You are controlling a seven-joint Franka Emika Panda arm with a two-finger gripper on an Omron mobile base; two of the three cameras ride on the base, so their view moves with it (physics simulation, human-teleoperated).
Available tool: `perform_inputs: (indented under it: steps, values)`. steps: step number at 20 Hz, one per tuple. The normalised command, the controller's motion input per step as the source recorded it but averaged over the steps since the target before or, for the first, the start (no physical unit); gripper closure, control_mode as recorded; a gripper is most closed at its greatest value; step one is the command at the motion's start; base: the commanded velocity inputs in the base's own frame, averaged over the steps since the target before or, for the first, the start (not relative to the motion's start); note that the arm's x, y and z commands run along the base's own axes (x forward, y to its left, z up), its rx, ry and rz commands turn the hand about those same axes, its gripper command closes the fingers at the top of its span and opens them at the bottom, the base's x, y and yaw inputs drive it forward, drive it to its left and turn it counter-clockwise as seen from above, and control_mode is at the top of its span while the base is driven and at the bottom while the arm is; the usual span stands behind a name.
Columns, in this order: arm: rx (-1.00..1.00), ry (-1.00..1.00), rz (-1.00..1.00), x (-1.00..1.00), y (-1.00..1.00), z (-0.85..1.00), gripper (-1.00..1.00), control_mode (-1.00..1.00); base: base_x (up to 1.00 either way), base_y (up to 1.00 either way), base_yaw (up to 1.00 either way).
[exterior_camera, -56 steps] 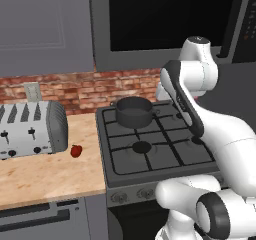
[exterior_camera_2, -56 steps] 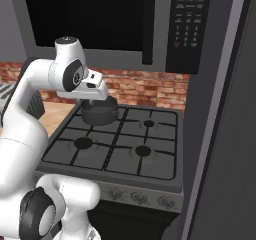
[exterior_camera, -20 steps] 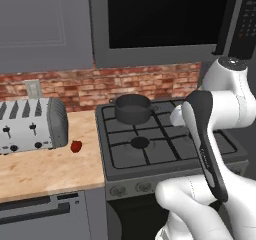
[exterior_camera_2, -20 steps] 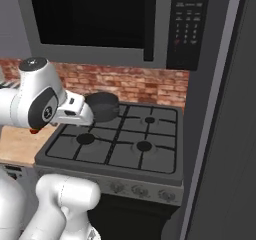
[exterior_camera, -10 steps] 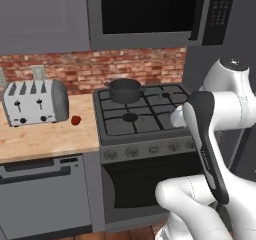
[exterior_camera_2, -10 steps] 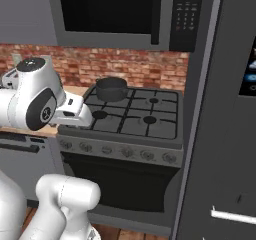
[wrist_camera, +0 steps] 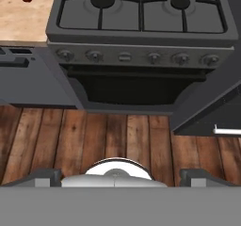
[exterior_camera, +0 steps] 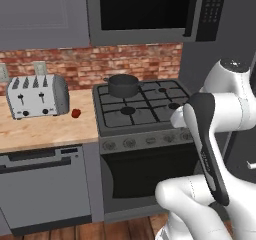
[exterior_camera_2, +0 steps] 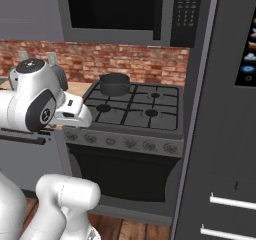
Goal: Turn on the burner for the pot on the stove. Wait thirty seconds for the pot to heat up. Then add the bell pepper to the pot.
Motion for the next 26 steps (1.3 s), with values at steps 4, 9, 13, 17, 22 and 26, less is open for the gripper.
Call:
perform_inputs:
  steps: [4, 9, 13, 17, 22, 26]
  values:
    - [-0.02, 0.0, 0.0, 0.0, 0.06, 0.0, -1.0, -1.0, 0.0, 0.07, 0.0]
    - [-0.05, -0.03, 0.0, 0.0, 0.19, 0.0, -1.0, -1.0, 0.0, 0.0, 0.0]
    - [0.03, -0.02, 0.0, -0.05, 0.07, -0.13, -1.0, -1.0, 0.0, 0.0, 0.0]
    - [0.06, 0.08, 0.0, -0.01, 0.11, -0.46, -1.0, -1.0, 0.0, 0.0, 0.0]
    - [0.09, 0.12, 0.0, 0.0, 0.13, -0.48, -1.0, -1.0, 0.0, 0.0, 0.0]
    - [0.06, 0.01, 0.0, 0.0, 0.27, -0.25, -1.0, -1.0, 0.0, 0.0, 0.0]
